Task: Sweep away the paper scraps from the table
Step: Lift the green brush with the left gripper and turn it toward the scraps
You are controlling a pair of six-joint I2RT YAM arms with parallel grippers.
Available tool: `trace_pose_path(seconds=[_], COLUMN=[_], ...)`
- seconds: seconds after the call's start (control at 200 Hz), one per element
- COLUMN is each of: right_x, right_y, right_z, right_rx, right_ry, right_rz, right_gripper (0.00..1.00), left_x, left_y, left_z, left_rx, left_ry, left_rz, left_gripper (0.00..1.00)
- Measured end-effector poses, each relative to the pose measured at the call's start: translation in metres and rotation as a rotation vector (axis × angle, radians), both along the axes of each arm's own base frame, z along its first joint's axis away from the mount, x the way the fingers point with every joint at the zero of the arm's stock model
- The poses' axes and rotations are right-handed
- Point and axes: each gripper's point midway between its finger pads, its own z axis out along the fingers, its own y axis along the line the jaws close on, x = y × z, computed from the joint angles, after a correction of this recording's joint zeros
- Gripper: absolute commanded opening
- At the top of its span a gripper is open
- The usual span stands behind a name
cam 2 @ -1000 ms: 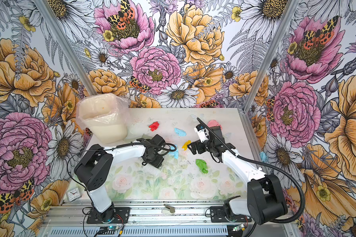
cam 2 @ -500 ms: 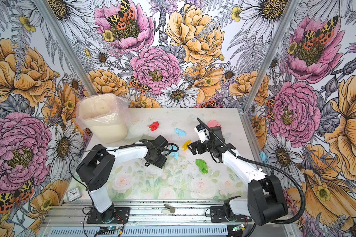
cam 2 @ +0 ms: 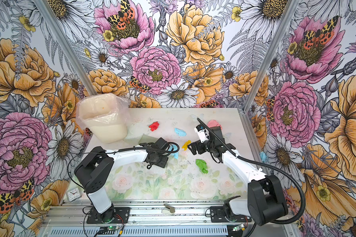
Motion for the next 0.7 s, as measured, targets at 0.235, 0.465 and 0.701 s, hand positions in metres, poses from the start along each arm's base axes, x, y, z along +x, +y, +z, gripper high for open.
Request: trace_pose_path(seconds=[0.235, 0.465, 0.701], right_x=[-0.0004, -0.0007, -0.001], right_y=[0.0009, 0.0016, 0.0032], right_z=[-0.0001, -0.0016, -0.0045], right_rx=[0.0, -0.001, -0.003], right_ry=[0.0, 0.004, 0.013], right_rz=[0.003, 0.005, 0.009], right_gripper=[0.97, 0.96, 0.96], left_x=[0.0013, 0.0018, -0.0011], left_y=[-0.0006, -0.0002, -0.0084], left_z=[0.0004, -0.0001, 0.0006], left_rx=[-0.014, -0.018, -0.034], left_ry=[-0.036, -0.061, -0.078], left_rz=[0.036, 0.07, 0.074], left_gripper=[0.6, 0.56, 0.48])
